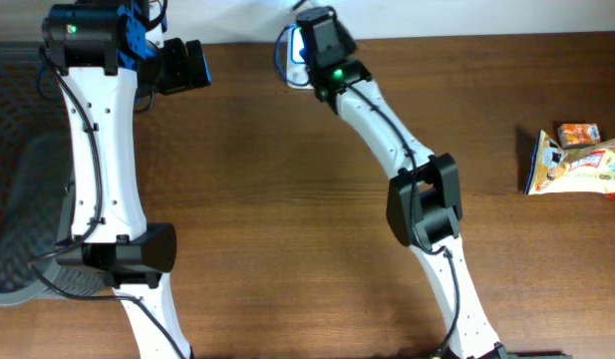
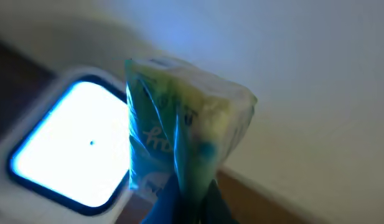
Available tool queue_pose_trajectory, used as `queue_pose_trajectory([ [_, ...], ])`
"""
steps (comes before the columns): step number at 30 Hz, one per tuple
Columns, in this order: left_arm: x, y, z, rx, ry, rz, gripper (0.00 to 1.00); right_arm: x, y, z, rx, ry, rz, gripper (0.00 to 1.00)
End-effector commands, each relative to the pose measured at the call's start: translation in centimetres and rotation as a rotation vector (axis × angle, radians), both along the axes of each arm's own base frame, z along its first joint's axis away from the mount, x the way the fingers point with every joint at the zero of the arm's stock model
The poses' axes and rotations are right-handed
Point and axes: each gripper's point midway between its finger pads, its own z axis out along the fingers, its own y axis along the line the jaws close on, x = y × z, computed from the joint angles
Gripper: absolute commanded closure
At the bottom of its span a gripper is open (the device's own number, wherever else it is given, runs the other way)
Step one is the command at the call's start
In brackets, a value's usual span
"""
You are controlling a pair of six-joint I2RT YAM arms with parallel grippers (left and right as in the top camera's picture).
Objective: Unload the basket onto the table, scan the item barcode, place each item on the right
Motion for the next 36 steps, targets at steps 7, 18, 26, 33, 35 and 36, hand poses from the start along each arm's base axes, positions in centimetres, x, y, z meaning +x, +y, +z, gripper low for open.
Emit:
queue_pose_trajectory([
  [7,0.0,0.0,0.0,0.000,-0.001,-0.009,0.01,-10.0,-39.2,3.6,0.620,0.050,-1.049,0.96],
  [18,0.0,0.0,0.0,0.000,0.000,-0.009,0.01,-22.5,-53.0,-5.3,0.586,0.250,-1.426,0.53],
  [26,0.0,0.0,0.0,0.000,-0.001,-0.009,0.01,-24.3,-52.1,9.0,0.566,0.036,-1.308,0.01],
  [33,0.0,-0.1,0.0,0.000,-0.001,-0.010,0.01,-30.1,-43.7,25.5,0.794,-0.207,-1.015,0.01],
  [35,0.0,-0.1,0.0,0.000,-0.001,-0.010,0.01,-32.5,-41.3,27.3,0.805,-0.207,-0.985,0.01],
  [36,0.0,-0.1,0.0,0.000,-0.001,-0.010,0.01,-33.3,-40.3,27.8,0.805,-0.203,-0.973,0.01],
])
